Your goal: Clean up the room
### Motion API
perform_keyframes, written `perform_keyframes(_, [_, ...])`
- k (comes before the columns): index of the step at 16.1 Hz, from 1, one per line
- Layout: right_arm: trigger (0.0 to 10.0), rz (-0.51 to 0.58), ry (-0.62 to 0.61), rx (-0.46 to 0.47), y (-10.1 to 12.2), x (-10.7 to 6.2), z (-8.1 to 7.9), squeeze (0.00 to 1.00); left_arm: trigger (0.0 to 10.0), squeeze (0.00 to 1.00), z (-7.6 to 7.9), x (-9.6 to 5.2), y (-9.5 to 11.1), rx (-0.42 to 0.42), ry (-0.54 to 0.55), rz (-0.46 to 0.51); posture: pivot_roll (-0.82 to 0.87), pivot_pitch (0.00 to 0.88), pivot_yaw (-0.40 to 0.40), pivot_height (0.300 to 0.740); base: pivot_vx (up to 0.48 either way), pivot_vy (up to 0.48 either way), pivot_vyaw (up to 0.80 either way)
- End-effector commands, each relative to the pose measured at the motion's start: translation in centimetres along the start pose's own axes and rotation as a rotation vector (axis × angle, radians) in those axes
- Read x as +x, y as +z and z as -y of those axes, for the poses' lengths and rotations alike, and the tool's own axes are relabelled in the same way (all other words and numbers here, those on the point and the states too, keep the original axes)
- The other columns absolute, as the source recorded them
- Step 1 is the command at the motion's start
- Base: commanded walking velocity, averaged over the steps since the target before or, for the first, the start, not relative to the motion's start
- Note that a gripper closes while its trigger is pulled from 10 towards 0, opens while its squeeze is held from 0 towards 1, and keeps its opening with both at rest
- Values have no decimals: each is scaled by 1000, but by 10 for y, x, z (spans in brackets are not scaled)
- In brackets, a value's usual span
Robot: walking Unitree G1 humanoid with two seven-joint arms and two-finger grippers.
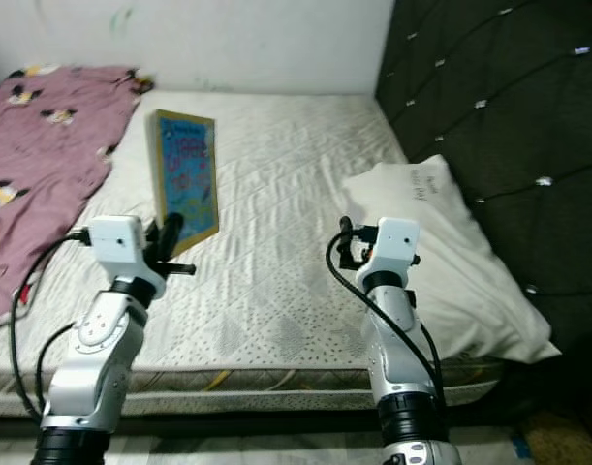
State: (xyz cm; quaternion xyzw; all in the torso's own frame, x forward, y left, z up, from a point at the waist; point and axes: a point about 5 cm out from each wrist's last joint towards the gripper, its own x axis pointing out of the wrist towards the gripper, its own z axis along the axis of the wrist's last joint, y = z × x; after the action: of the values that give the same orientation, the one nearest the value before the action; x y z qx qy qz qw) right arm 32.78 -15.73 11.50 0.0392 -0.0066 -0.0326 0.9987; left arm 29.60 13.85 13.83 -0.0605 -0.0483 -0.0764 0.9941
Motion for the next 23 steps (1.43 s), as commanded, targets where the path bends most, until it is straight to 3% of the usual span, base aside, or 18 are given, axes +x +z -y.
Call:
perform_keyframes(1, [10000, 17, -8, -9, 4, 2, 3, 0, 10000, 0, 5, 2, 6, 10, -20, 27, -48, 6, -7, 740, 0, -270, 0])
perform_keyframes(11, [10000, 16, -9, -10, 3, 3, 2, 0, 10000, 0, 7, 2, 7, 1, -27, 34, -48, 13, -9, 740, 0, -341, 0])
perform_keyframes(15, [10000, 14, -12, -12, 2, 3, 3, 0, 10000, 0, 7, 2, 7, -15, -23, 37, -50, 17, -7, 740, 0, 0, 0])
perform_keyframes(18, [10000, 13, -16, -13, 1, 2, 4, 0, 10000, 0, 10, 0, 10, -20, -78, 62, -51, 17, -6, 740, 0, 0, 0])
perform_keyframes(23, [10000, 22, -2, -29, 2, 3, 1, 0, 10000, 0, 11, 0, 11, -27, -95, 68, -50, 19, -8, 740, 413, 0, 0])
